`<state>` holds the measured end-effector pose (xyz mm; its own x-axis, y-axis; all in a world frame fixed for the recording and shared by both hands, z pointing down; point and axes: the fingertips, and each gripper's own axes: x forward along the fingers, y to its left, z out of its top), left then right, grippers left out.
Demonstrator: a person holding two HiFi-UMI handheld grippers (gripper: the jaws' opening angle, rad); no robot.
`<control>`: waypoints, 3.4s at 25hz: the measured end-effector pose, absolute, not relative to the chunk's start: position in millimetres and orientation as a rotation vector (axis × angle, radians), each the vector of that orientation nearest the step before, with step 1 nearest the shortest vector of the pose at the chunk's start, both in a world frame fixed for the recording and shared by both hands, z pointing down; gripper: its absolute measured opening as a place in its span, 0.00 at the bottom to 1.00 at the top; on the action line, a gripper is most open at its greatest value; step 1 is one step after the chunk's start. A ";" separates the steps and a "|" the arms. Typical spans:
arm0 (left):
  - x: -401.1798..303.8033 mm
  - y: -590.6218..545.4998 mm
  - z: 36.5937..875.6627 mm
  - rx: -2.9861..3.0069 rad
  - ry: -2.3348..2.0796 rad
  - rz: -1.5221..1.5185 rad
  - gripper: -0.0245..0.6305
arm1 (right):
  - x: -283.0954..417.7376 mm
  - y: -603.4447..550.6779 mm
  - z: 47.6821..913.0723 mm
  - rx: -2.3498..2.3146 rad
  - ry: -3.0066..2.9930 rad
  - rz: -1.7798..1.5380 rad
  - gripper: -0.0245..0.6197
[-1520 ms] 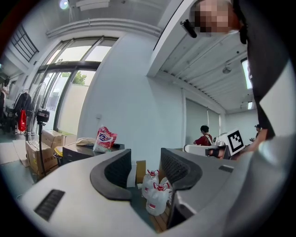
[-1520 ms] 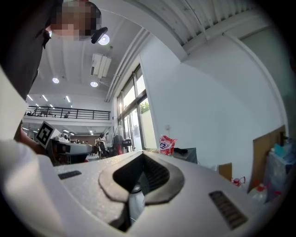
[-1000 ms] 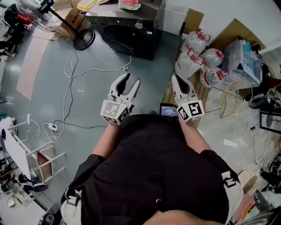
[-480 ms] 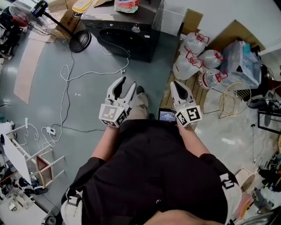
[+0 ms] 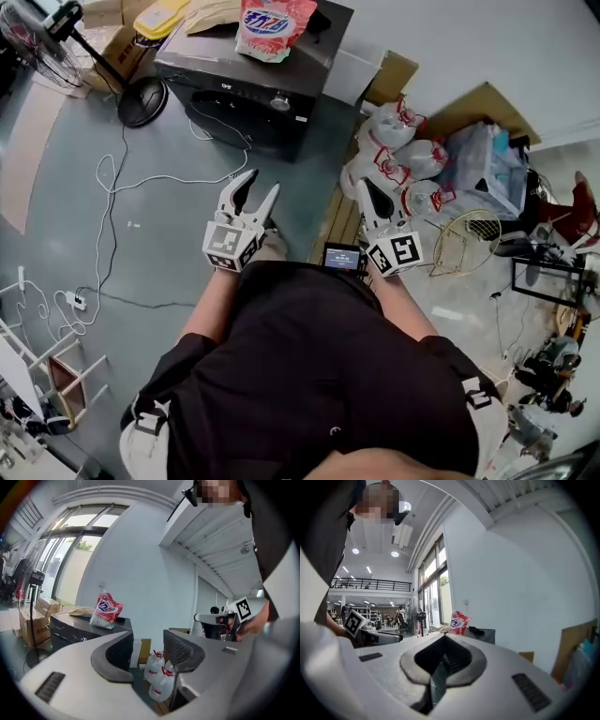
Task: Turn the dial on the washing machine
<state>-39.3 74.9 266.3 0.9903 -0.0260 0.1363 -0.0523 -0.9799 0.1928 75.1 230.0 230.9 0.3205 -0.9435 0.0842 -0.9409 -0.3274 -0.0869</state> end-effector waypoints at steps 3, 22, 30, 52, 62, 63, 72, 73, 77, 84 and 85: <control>-17.4 52.8 275.9 2.952 0.001 0.219 0.34 | 91.5 198.7 226.7 -2.534 1.819 -0.180 0.05; 101.2 -45.4 341.5 2.516 -0.065 0.087 0.40 | 215.7 67.5 258.7 -2.423 2.081 -0.336 0.04; 134.7 -67.0 380.7 2.913 -0.381 0.330 0.42 | 260.9 3.4 269.5 -2.220 2.316 -0.339 0.04; 192.9 -76.0 478.4 3.216 -0.443 0.327 0.45 | 238.7 -69.1 317.5 -1.774 2.607 -0.415 0.05; 197.8 -77.8 484.0 3.244 -0.418 0.317 0.45 | 263.2 -58.1 355.5 -2.092 2.458 -0.358 0.05; 199.2 -78.1 484.9 3.246 -0.417 0.319 0.45 | 264.3 -57.3 357.2 -2.101 2.456 -0.357 0.05; 205.3 -77.4 486.1 3.248 -0.457 0.350 0.44 | 264.0 -54.2 354.7 -2.051 2.449 -0.371 0.04; 205.5 -77.7 486.2 3.248 -0.459 0.353 0.44 | 263.6 -54.9 354.2 -2.049 2.451 -0.371 0.05; 204.4 -79.2 486.8 3.228 -0.458 0.349 0.44 | 263.2 -56.4 353.2 -2.042 2.443 -0.373 0.05; 201.9 -80.4 486.1 3.100 -0.439 0.268 0.44 | 262.2 -53.7 350.8 -2.004 2.452 -0.383 0.05; 201.8 -80.7 486.3 3.074 -0.439 0.250 0.44 | 262.4 -53.4 350.6 -1.999 2.452 -0.386 0.05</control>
